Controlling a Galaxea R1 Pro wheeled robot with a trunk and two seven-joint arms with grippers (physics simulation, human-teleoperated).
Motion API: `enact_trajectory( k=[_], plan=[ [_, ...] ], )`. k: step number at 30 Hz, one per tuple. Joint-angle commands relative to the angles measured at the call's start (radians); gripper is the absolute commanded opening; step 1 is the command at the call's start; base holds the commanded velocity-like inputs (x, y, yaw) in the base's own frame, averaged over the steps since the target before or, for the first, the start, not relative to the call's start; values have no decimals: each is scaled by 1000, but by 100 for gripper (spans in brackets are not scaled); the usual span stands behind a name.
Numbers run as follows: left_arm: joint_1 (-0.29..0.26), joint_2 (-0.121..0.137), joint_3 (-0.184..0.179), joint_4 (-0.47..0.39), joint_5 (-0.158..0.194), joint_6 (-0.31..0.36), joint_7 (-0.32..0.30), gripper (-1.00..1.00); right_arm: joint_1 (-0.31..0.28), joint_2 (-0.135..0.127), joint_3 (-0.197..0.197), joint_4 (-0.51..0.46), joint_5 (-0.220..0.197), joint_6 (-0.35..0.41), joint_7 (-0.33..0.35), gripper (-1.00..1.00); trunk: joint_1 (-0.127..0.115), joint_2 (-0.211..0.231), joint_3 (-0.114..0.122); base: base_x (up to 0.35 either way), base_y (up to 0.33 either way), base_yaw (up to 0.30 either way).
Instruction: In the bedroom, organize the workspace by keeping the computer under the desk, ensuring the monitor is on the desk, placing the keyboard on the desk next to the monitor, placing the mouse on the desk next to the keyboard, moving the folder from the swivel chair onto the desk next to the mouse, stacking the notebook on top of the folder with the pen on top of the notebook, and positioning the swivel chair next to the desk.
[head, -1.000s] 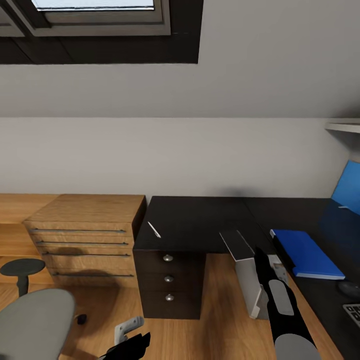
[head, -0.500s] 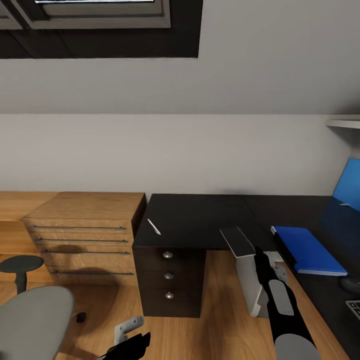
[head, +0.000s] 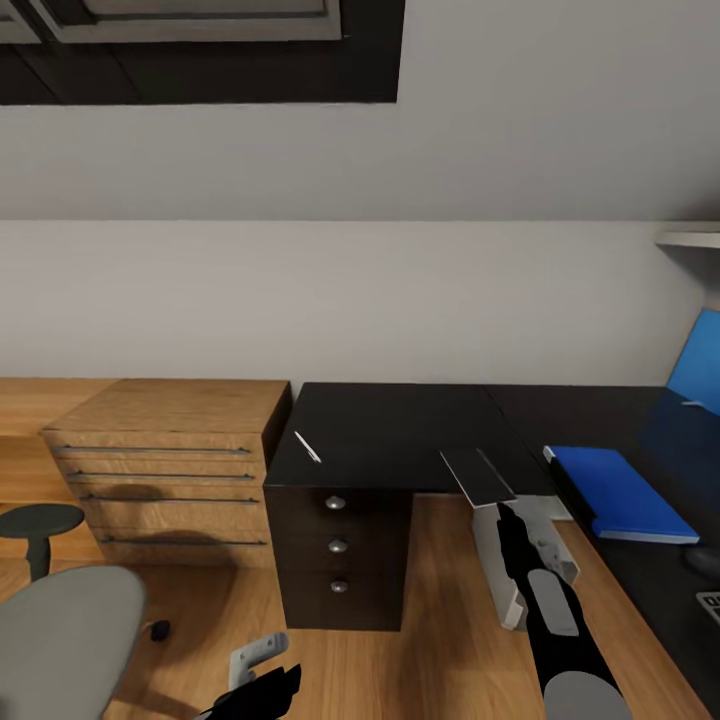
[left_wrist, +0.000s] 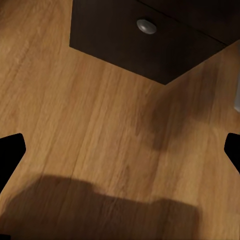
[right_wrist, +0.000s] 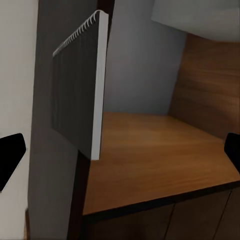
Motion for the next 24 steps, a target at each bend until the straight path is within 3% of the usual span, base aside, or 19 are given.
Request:
enact_trajectory(
  k=[1, 13, 24],
  plan=[
    [0, 0, -1, -2, 10, 2, 9, 100, -1, 1, -4, -1, -8, 6, 8, 100, 4, -8, -4, 0, 0, 0],
    [0, 0, -3, 0, 10, 2, 9, 100, -1, 0, -4, 4, -8, 6, 30, 100, 50, -92, -42, 0, 0, 0],
    [0, 0, -5, 20, 8, 0, 2, 100, -1, 1, -2, 6, -7, 6, 30, 100, 50, -92, -42, 42, 16, 0]
  ],
)
